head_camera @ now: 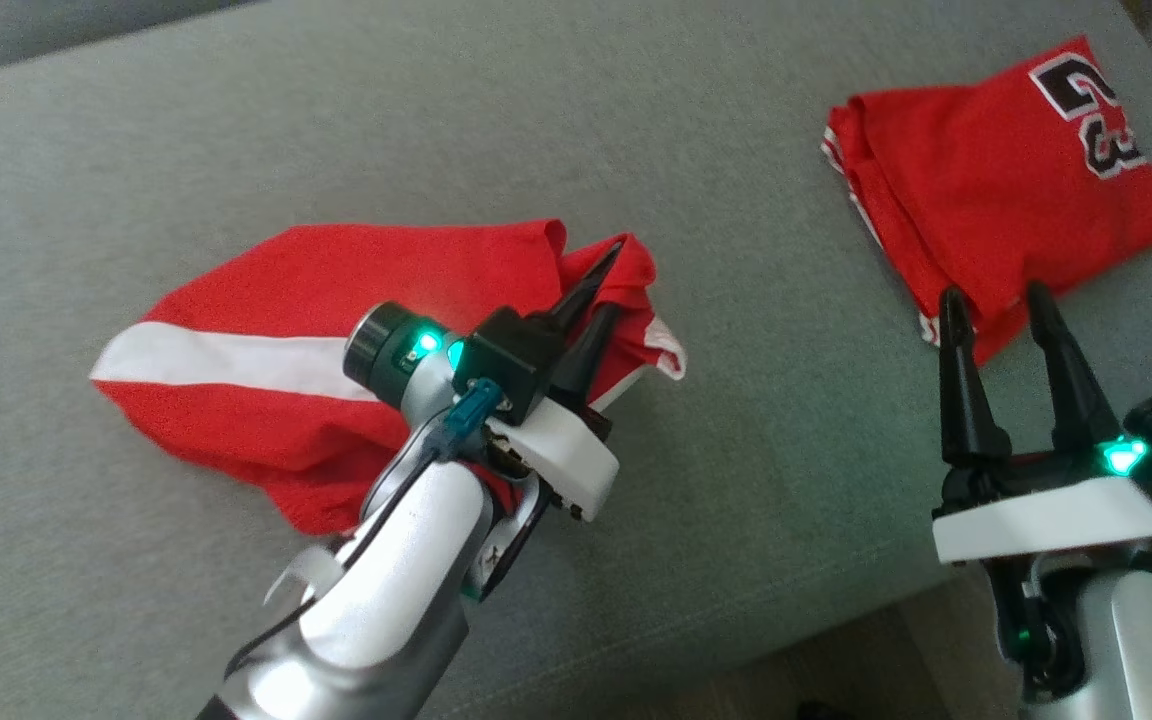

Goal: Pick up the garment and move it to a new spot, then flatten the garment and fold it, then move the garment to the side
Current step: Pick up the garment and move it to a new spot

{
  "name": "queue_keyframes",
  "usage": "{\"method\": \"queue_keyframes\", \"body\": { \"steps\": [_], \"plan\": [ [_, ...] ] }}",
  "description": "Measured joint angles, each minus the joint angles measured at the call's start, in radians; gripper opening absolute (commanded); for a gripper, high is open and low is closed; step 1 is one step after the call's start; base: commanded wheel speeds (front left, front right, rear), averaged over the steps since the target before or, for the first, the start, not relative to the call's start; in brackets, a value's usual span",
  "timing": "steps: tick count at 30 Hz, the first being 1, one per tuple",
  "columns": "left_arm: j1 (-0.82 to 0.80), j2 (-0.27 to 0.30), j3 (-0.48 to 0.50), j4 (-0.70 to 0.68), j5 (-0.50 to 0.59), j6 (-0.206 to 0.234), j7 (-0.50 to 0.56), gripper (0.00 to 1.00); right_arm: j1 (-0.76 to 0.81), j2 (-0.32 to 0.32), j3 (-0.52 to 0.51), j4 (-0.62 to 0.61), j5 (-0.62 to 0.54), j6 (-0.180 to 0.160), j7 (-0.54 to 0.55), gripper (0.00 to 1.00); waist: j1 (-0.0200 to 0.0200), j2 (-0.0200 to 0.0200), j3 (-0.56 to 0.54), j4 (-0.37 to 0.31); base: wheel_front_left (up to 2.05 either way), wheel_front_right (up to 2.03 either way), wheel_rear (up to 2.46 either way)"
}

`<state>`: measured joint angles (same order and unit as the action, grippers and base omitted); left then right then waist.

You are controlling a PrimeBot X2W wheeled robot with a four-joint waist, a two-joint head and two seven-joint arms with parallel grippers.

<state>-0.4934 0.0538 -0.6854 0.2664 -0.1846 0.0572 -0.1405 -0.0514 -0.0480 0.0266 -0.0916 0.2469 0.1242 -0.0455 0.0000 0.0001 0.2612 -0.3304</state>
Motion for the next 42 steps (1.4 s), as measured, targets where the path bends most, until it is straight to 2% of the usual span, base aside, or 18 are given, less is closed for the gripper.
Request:
{"method": "queue_keyframes", "body": {
  "steps": [5, 6, 7, 8, 12, 16, 22, 31, 42],
  "plan": [
    [-0.025, 0.0, -0.025, 0.085, -0.007, 0.0, 0.007, 0.0, -0.026, 0.0, 0.001, 0.017, 0.009, 0.0, -0.023, 1.0, 0.0, 0.0, 0.047, -0.034, 0.0, 0.0, 0.0],
    [-0.03, 0.0, -0.033, 0.106, -0.012, -0.003, 0.008, 0.11, -0.028, 0.0, 0.001, 0.021, 0.009, 0.0, -0.026, 1.0, 0.0, 0.0, 0.056, -0.039, 0.0, 0.0, 0.0],
    [-0.034, 0.0, -0.042, 0.125, -0.016, -0.004, 0.008, 0.48, -0.029, 0.001, 0.002, 0.028, 0.009, 0.0, -0.026, 1.0, 0.0, 0.0, 0.063, -0.042, 0.0, 0.0, 0.0],
    [-0.035, 0.0, -0.049, 0.139, -0.018, -0.004, 0.008, 1.0, -0.029, 0.001, 0.002, 0.033, 0.009, 0.0, -0.026, 1.0, 0.0, 0.0, 0.067, -0.043, 0.0, 0.0, 0.0],
    [-0.045, 0.001, -0.085, 0.151, -0.021, -0.006, -0.029, 1.0, -0.03, 0.001, 0.001, 0.045, 0.008, 0.0, -0.026, 1.0, 0.0, 0.0, 0.056, -0.023, 0.0, 0.0, 0.0],
    [-0.044, 0.0, -0.11, 0.105, -0.021, -0.001, -0.076, 1.0, -0.031, 0.002, -0.005, 0.044, -0.003, 0.0, -0.022, 1.0, 0.0, 0.0, 0.028, 0.014, 0.0, 0.0, 0.0],
    [-0.016, 0.008, -0.102, 0.013, -0.032, 0.028, -0.1, 1.0, -0.018, 0.002, -0.014, 0.03, -0.028, 0.0, 0.01, 1.0, 0.0, 0.0, -0.024, 0.089, 0.0, 0.0, 0.0],
    [0.096, 0.078, -0.055, -0.041, -0.084, 0.061, -0.064, 1.0, 0.015, 0.002, -0.027, 0.003, -0.039, 0.0, 0.046, 1.0, 0.0, 0.0, -0.094, 0.178, 0.0, 0.0, 0.0],
    [0.209, 0.145, 0.053, -0.101, -0.139, 0.168, -0.045, 1.0, 0.047, 0.002, -0.044, -0.014, -0.039, 0.0, 0.064, 1.0, 0.0, 0.0, -0.114, 0.231, 0.0, 0.0, 0.0]
  ]
}}
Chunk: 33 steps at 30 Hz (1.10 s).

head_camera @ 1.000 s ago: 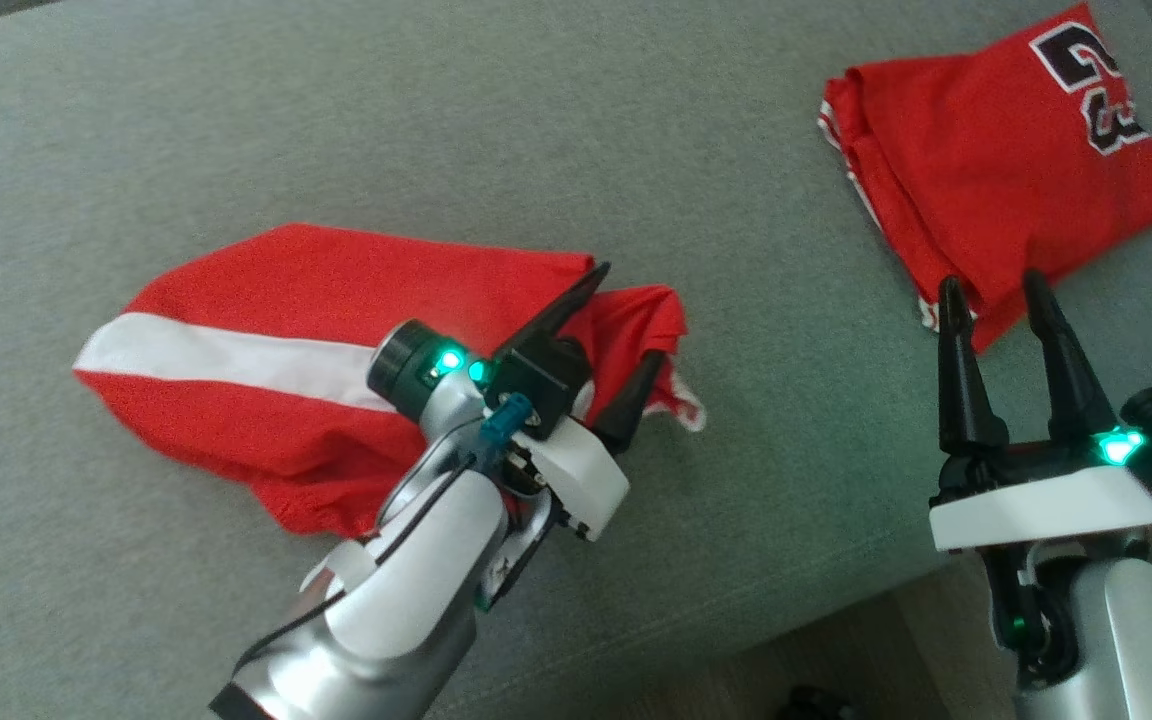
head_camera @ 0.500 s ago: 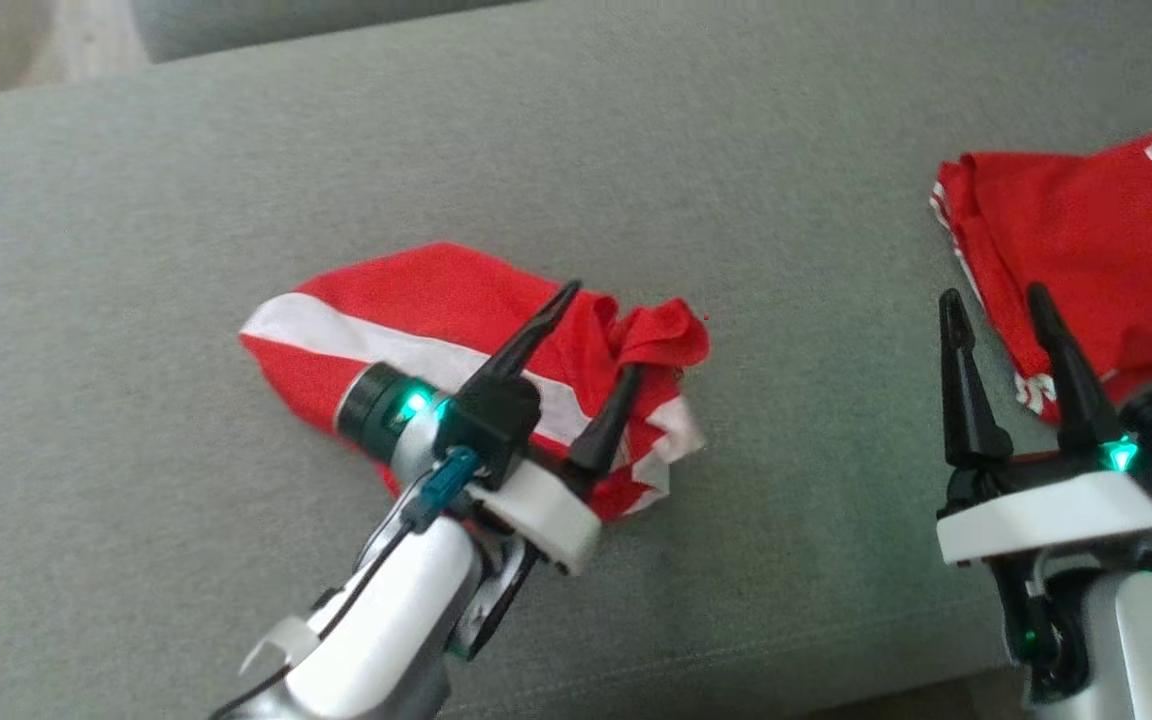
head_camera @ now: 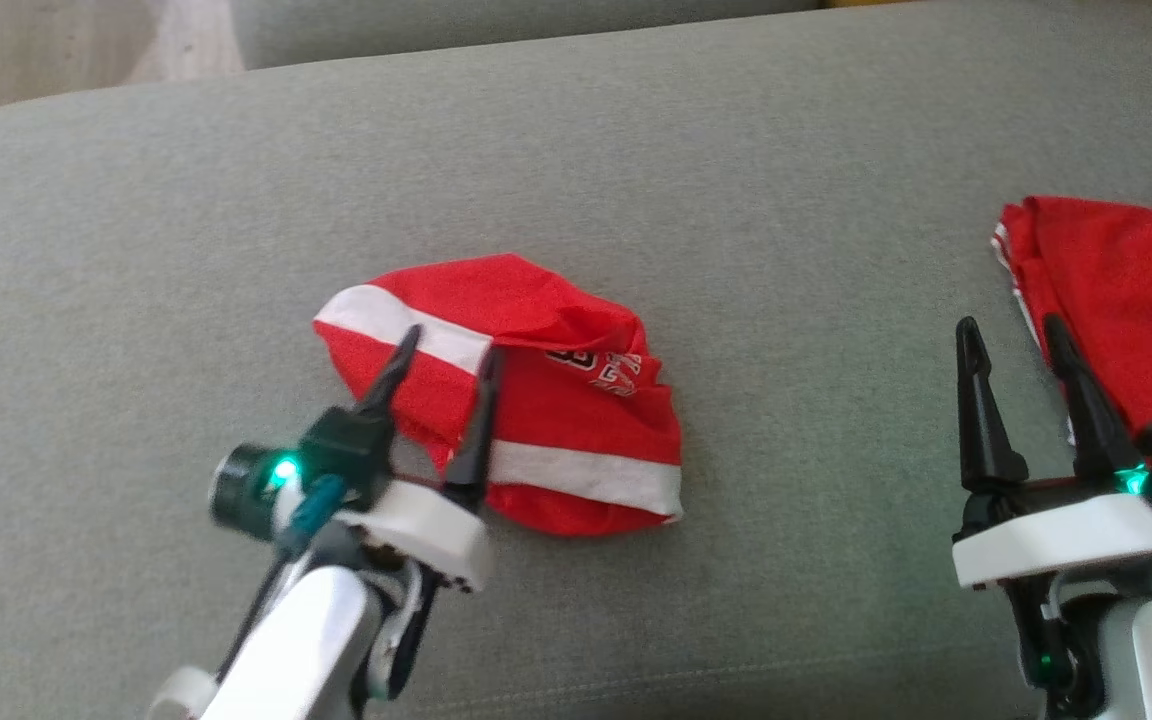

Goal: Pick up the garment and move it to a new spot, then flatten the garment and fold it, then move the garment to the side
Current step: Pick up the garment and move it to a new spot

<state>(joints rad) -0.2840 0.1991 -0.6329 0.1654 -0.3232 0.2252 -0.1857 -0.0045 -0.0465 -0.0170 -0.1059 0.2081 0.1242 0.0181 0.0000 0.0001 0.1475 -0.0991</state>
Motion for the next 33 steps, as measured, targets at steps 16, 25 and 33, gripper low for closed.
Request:
{"method": "queue_keyframes", "body": {
  "steps": [16, 25, 33],
  "plan": [
    [0.162, 0.095, 0.136, -0.091, -0.026, 0.114, -0.051, 1.0, 0.038, 0.0, -0.015, -0.027, -0.028, 0.0, 0.028, 1.0, 0.0, 0.0, -0.046, 0.076, 0.0, 0.0, 0.0],
    [0.248, 0.137, 0.17, -0.123, -0.033, 0.108, -0.062, 1.0, 0.107, 0.0, -0.005, -0.044, -0.043, 0.0, 0.062, 1.0, 0.0, 0.0, -0.1, 0.081, 0.0, 0.0, 0.0],
    [0.281, 0.141, 0.184, -0.122, -0.032, 0.096, -0.063, 1.0, 0.138, 0.0, 0.007, -0.059, -0.043, 0.0, 0.077, 1.0, 0.0, 0.0, -0.127, 0.08, 0.0, 0.0, 0.0]
  ]
}}
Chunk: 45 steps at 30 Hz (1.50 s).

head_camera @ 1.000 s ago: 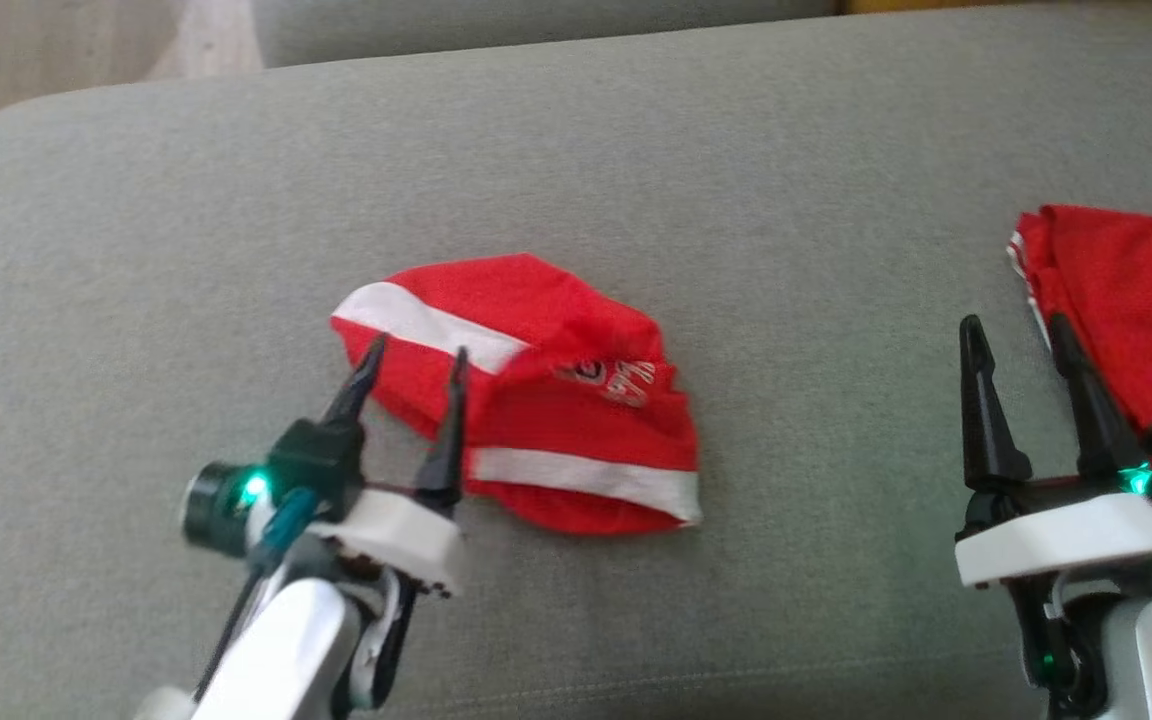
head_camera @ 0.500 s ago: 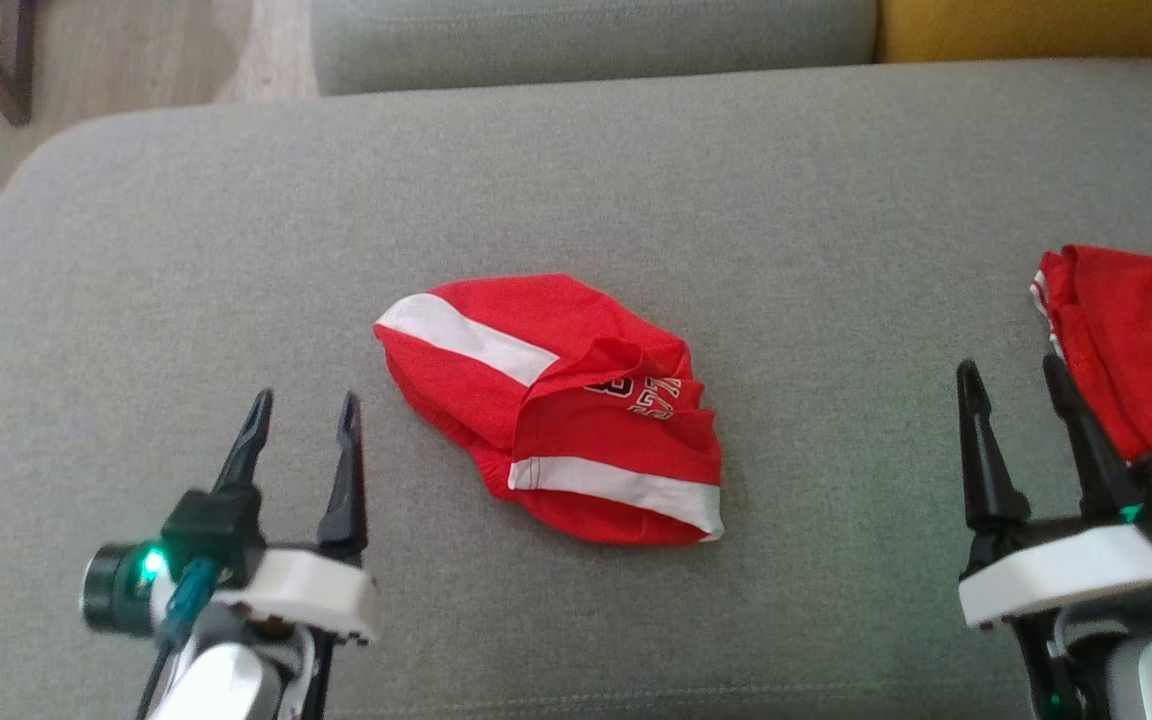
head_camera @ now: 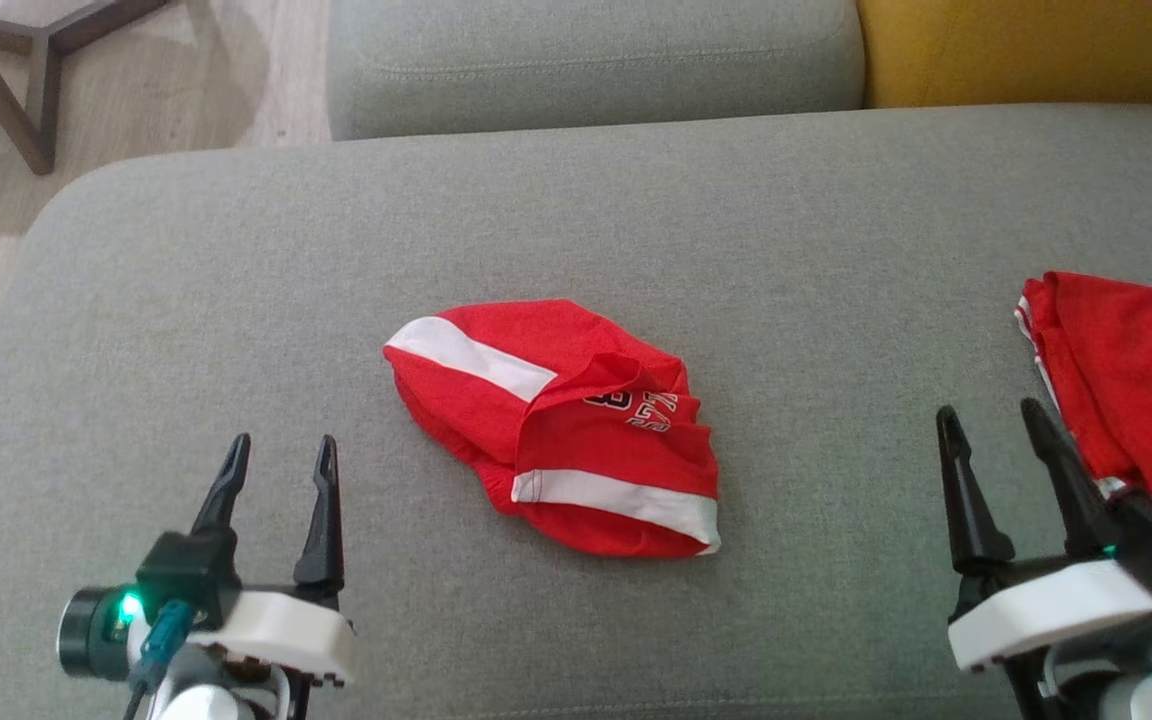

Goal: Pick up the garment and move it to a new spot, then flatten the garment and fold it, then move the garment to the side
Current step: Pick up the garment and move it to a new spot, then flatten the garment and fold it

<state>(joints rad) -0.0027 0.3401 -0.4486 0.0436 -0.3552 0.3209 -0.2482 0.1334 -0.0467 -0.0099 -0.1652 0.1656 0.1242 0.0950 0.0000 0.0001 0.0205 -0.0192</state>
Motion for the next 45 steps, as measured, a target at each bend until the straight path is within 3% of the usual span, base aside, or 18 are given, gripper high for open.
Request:
{"method": "queue_keyframes", "body": {
  "steps": [28, 34, 45],
  "plan": [
    [-0.008, -0.001, -0.002, 0.006, 0.028, -0.007, 0.0, 1.0, 0.0, -0.001, 0.014, 0.01, 0.0, 0.0, 0.011, 1.0, 0.0, 0.0, 0.019, 0.014, 0.0, 0.0, 0.0],
    [-0.064, -0.009, -0.008, -0.012, 0.049, -0.004, -0.001, 1.0, -0.054, -0.059, 0.146, 0.063, 0.015, 0.0, 0.07, 1.0, 0.0, 0.0, 0.054, 0.045, 0.0, 0.0, 0.0],
    [-0.156, -0.063, -0.024, -0.012, 0.086, -0.031, -0.001, 1.0, -0.375, -0.196, 0.455, 0.204, 0.101, 0.0, 0.164, 1.0, 0.0, 0.0, 0.139, 0.123, 0.0, 0.0, 0.0]
  ]
}}
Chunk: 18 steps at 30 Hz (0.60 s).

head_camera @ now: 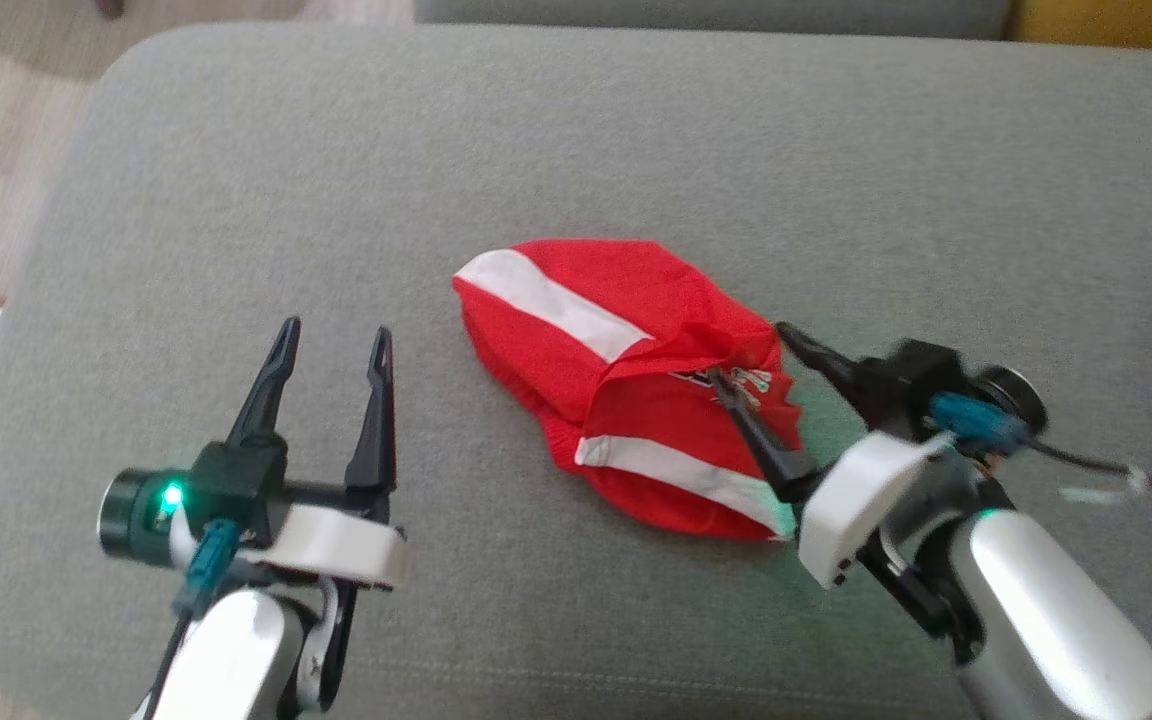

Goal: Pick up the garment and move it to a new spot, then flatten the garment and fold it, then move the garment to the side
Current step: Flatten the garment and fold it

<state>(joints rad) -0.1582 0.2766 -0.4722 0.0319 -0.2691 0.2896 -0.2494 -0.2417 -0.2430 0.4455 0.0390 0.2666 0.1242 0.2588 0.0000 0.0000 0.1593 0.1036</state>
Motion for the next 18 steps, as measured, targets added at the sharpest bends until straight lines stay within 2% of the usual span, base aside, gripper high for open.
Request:
{"method": "queue_keyframes", "body": {
  "steps": [7, 8, 9, 14, 18],
  "plan": [
    [-0.027, -0.032, 0.0, 0.006, 0.024, -0.01, 0.0, 1.0, -0.132, -0.058, 0.118, 0.083, 0.062, 0.0, 0.041, 0.99, 0.0, 0.0, 0.04, 0.032, 0.0, 0.0, 0.0],
    [-0.03, -0.034, 0.002, 0.007, 0.026, -0.018, 0.0, 1.0, -0.142, -0.062, 0.126, 0.09, 0.074, 0.0, 0.042, 0.42, 0.0, 0.0, 0.043, 0.035, 0.0, 0.0, 0.0],
    [-0.032, -0.036, 0.003, 0.007, 0.031, -0.018, 0.0, 1.0, -0.147, -0.064, 0.127, 0.09, 0.082, 0.0, 0.037, 0.0, 0.0, 0.0, 0.045, 0.036, 0.0, 0.0, 0.0],
    [-0.031, -0.047, 0.018, 0.008, 0.04, -0.026, 0.0, 1.0, -0.154, -0.072, 0.096, 0.092, 0.112, 0.0, 0.01, 0.0, 0.0, 0.0, 0.045, 0.028, 0.0, 0.0, 0.0],
    [-0.03, -0.052, 0.033, 0.009, 0.049, -0.027, 0.0, 1.0, -0.126, -0.07, -0.002, 0.073, 0.121, 0.0, -0.022, 0.0, 0.0, 0.0, 0.042, 0.011, 0.0, 0.0, 0.0]
  ]
}}
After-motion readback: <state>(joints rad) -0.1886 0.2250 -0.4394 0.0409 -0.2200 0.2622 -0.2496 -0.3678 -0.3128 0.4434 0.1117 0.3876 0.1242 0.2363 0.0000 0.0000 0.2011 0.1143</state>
